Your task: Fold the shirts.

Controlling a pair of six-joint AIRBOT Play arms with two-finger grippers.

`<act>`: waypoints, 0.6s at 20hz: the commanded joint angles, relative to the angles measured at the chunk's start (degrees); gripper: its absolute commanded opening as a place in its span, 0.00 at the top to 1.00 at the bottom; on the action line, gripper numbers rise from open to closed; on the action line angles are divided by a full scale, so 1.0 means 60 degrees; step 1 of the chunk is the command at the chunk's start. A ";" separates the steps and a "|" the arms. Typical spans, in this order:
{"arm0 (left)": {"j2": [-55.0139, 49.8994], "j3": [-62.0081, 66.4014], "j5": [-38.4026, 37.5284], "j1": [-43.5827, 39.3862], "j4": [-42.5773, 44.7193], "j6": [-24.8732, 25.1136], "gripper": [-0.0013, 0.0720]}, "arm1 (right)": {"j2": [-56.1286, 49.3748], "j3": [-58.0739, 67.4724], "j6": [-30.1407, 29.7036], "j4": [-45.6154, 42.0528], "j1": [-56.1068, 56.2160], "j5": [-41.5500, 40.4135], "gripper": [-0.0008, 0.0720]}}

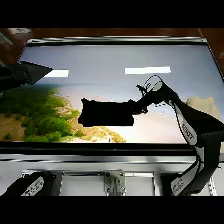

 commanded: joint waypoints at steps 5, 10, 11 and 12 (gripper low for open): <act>0.0004 -0.0004 0.0211 -0.0066 0.0007 0.0040 0.94 | 0.2036 0.3657 0.0710 -0.1341 -0.2197 0.2459 0.90; 0.0007 -0.0004 0.0204 -0.0026 0.0521 0.0036 0.94 | 0.3238 0.5566 0.1661 -0.2550 -0.5818 0.3847 0.90; 0.0007 -0.0004 0.0157 -0.0026 0.0576 0.0036 0.94 | 0.3344 0.5563 0.1719 -0.2561 -0.6502 0.3938 0.90; 0.0007 0.0000 0.0084 -0.0026 0.0576 0.0036 0.94 | 0.3348 0.5563 0.1803 -0.2579 -0.7085 0.4065 0.90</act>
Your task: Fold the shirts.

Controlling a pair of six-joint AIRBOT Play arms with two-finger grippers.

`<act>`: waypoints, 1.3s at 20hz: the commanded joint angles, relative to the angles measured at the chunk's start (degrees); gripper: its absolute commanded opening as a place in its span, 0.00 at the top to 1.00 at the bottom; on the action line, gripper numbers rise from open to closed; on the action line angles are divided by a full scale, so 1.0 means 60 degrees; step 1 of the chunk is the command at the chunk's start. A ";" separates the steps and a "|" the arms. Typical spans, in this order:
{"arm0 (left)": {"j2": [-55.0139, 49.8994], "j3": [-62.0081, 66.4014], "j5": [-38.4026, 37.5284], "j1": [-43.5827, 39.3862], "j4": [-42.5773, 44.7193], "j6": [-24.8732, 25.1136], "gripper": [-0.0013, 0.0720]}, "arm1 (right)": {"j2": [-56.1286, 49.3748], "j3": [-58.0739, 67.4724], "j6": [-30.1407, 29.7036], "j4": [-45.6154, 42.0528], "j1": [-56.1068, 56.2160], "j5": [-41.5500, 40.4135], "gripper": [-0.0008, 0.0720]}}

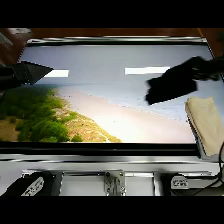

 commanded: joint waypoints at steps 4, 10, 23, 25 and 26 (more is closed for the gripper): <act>0.0007 0.0000 -0.0382 0.0007 0.0219 -0.0004 0.94 | 0.0270 0.0506 0.0215 -0.0936 -0.3348 0.0903 0.90; 0.0007 0.0000 -0.0361 0.0004 0.0219 -0.0004 0.94 | 0.0047 0.0499 -0.0062 -0.2197 -0.3909 0.1399 0.90; 0.0000 0.0000 -0.0124 0.0004 0.0226 0.0000 0.94 | 0.0047 0.0499 -0.1916 0.3231 -0.3894 -0.3002 0.90; 0.0000 0.0000 -0.0120 0.0004 0.0226 0.0000 0.94 | 0.0047 0.0499 -0.2065 0.1592 -0.3898 -0.1734 0.90; 0.0000 0.0000 -0.0120 0.0004 0.0226 0.0000 0.94 | 0.0047 0.0499 -0.2062 0.0867 -0.3901 -0.1173 0.90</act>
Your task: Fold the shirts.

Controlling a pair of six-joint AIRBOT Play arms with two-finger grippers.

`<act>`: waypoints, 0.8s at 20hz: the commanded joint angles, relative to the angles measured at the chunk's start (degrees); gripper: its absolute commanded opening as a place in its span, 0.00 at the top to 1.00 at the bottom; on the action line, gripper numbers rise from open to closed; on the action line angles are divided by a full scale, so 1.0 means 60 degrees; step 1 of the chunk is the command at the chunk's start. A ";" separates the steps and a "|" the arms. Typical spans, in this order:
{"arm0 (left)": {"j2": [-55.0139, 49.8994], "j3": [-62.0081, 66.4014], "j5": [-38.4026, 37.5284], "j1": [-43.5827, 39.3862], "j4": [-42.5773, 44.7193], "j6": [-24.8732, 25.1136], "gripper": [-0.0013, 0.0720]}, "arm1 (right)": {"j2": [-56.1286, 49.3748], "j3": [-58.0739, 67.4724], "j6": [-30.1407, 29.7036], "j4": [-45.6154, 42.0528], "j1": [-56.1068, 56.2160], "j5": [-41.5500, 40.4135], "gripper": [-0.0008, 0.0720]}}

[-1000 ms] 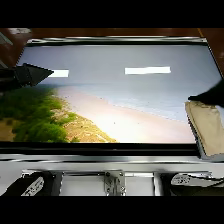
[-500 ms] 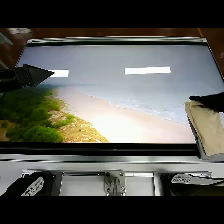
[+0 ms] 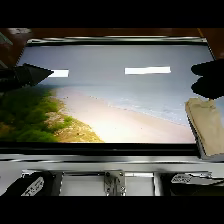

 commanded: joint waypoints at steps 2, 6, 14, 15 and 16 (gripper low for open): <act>0.0000 0.0000 0.0055 0.0004 0.0000 0.0000 0.94 | -0.0004 0.0011 0.0266 -0.2528 -0.0153 0.1734 0.90; 0.0004 0.0000 0.0055 0.0004 0.0000 0.0004 0.94 | -0.0022 -0.0146 0.1100 -0.4455 -0.0189 0.3304 0.90; 0.0007 0.0004 0.0051 0.0004 0.0004 0.0004 0.94 | 0.0616 -0.3818 0.1851 -0.7909 -0.0266 0.4539 0.90; 0.0004 0.0004 0.0055 0.0004 0.0000 0.0004 0.94 | 0.0769 -0.4477 0.1847 -0.8160 -0.0375 0.4470 0.90; 0.0007 0.0004 0.0051 0.0004 0.0000 0.0000 0.94 | 0.0896 -0.5082 0.1829 -0.8342 -0.0525 0.4302 0.90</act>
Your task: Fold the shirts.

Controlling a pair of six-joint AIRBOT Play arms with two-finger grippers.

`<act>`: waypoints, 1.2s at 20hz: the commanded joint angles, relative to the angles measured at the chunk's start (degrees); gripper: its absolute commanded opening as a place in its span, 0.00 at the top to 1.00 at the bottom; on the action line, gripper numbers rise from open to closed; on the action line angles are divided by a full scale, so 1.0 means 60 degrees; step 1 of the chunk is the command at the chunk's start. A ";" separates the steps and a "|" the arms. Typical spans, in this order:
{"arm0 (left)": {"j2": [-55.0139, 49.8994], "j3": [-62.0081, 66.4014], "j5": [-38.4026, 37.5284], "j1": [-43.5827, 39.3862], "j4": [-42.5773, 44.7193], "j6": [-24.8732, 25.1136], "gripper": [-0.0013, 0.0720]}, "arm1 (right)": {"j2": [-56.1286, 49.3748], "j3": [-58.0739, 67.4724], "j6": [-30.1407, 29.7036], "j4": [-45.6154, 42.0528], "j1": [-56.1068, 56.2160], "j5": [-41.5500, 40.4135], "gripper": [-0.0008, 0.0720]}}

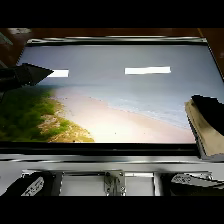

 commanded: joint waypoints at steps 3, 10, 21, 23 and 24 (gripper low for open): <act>0.0007 0.0007 -0.0004 0.0004 -0.0007 -0.0033 0.94 | 0.0499 -0.2375 0.0164 -0.1344 -0.0718 -0.0284 0.84; 0.0000 0.0015 0.0765 -0.0076 0.0707 -0.0812 0.94 | 0.0860 -0.1005 -0.0313 0.0725 -0.0976 -0.1657 0.03; -0.3701 0.1694 -0.2404 -0.4736 1.0750 -0.6040 0.01 | 0.1800 -0.1249 0.0401 0.1519 0.5996 -0.2885 0.03; -0.3927 0.1694 -0.2313 -0.4819 1.0743 -0.6033 0.01 | 0.1800 -0.1730 0.0517 0.0820 0.6663 -0.2976 0.03; -0.3938 0.1694 -0.2200 -0.4798 1.0783 -0.6000 0.01 | 0.1800 -0.1800 0.0645 0.0328 0.6892 -0.3060 0.03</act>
